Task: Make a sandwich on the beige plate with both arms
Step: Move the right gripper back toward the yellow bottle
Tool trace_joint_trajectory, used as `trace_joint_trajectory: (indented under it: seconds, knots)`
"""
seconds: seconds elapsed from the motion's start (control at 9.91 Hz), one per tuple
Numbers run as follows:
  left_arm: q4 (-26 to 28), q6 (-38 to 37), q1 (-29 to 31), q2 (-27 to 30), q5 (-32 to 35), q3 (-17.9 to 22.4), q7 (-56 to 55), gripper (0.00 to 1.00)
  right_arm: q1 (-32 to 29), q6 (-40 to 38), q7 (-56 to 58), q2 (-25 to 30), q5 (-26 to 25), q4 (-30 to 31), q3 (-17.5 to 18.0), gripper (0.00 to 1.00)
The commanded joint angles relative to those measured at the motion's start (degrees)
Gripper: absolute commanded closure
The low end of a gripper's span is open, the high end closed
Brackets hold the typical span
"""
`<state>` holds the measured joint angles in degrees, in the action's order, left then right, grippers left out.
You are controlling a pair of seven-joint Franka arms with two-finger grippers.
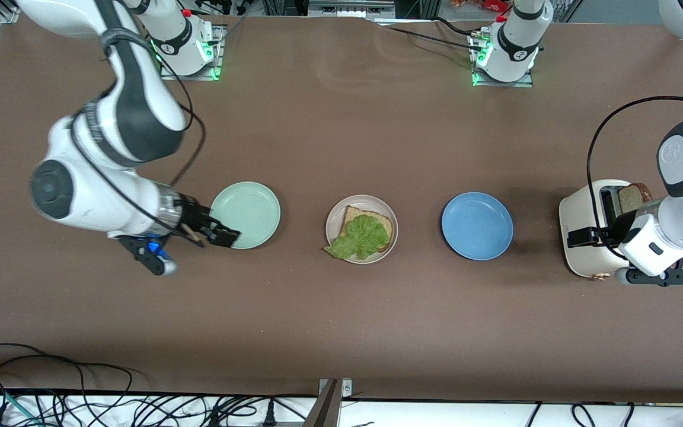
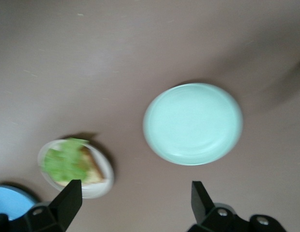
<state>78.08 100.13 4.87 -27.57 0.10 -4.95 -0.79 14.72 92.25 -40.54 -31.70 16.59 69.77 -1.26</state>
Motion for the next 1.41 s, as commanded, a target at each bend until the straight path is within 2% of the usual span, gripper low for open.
trace_joint_trajectory:
  seconds: [0.0,0.2,0.3,0.4,0.61,1.01,1.31]
  knots:
    - [-0.1,-0.6,-0.2,0.2,2.2,-0.1,-0.2,0.0,0.3,-8.6,16.6,3.1,-0.4,1.7,-7.8,0.0]
    - [0.1,-0.6,-0.2,0.2,2.2,-0.1,-0.2,0.0,0.1,-9.9,30.0,4.4,0.5,2.1,-13.8,0.0]
    - [0.1,-0.5,-0.2,0.2,2.3,-0.1,-0.2,0.0,-0.1,-10.2,35.6,4.4,1.0,2.3,-15.9,0.0]
    - [0.1,-0.6,-0.2,0.2,2.2,-0.1,-0.2,0.0,-2.5,-10.2,41.4,4.3,4.0,3.4,-16.7,0.0]
    - [0.1,-0.5,-0.2,0.2,2.3,-0.1,-0.2,0.0,-10.6,-10.3,53.1,3.8,17.3,7.3,-16.7,0.0]
    - [0.1,-0.6,-0.2,0.2,2.3,-0.1,-0.3,0.0,-19.7,-12.8,80.1,-1.4,29.2,10.6,-16.5,0.0]
    - [0.1,-0.6,-0.2,0.2,2.2,-0.1,-0.2,0.0,-22.8,-14.3,99.8,-3.8,34.5,13.2,-16.5,0.05]
